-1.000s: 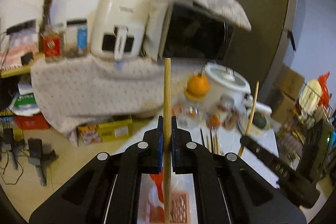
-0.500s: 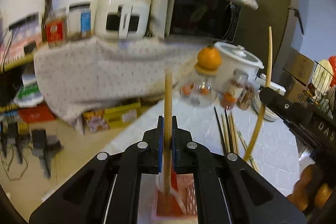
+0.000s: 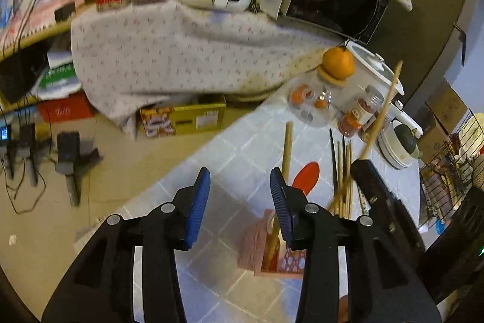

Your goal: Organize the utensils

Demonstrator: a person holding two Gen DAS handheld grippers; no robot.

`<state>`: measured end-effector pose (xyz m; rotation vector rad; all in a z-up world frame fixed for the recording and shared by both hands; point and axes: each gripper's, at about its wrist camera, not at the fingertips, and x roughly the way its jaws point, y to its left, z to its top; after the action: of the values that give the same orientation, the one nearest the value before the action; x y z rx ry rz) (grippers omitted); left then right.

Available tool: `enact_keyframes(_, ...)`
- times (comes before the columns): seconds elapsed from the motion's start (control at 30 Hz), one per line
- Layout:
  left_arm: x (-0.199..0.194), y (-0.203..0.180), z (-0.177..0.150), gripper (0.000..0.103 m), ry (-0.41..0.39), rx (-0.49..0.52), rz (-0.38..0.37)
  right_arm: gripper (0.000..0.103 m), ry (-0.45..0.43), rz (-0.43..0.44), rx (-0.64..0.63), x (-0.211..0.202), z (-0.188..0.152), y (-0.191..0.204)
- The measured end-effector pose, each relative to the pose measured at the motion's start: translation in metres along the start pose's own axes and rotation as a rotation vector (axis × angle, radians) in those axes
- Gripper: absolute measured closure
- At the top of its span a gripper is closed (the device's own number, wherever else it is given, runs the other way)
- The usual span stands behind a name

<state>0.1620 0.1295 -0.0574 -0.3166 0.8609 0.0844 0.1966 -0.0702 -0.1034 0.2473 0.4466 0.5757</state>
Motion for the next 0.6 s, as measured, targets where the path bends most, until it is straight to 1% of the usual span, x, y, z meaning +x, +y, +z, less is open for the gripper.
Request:
enact_keyframes(0.07,0.001,0.000,-0.002,0.058,0.018,-0.003,-0.005,0.078,0.032,0.001,0.002,-0.001,-0.003,-0.002)
enact_keyframes(0.2,0.001,-0.005,-0.004,0.057,0.041,0.012,-0.002,0.078,0.064,-0.004,0.070,-0.016,0.002,-0.014)
enact_keyframes(0.3,-0.001,-0.009,-0.006,0.057,0.050,0.025,-0.018,0.078,0.090,-0.023,0.062,-0.031,0.012,-0.019)
enact_keyframes(0.37,-0.004,-0.013,-0.008,0.057,0.058,0.035,-0.023,0.076,0.134,-0.050,0.068,-0.043,0.020,-0.024)
enact_keyframes(0.43,-0.008,-0.016,-0.010,0.057,0.069,0.041,-0.032,0.067,0.176,-0.072,0.100,-0.054,0.027,-0.033)
enact_keyframes(0.47,-0.012,-0.019,-0.012,0.057,0.078,0.043,-0.041,0.058,0.186,-0.090,0.116,-0.060,0.029,-0.038)
enact_keyframes(0.5,-0.013,-0.022,-0.013,0.055,0.084,0.043,-0.046,0.053,0.202,-0.121,0.142,-0.070,0.031,-0.045)
enact_keyframes(0.57,-0.019,-0.030,-0.017,0.053,0.096,0.058,-0.061,0.050,0.225,-0.142,0.194,-0.087,0.031,-0.059)
enact_keyframes(0.6,-0.024,-0.038,-0.020,0.053,0.093,0.080,-0.067,0.046,0.244,-0.155,0.222,-0.097,0.030,-0.067)
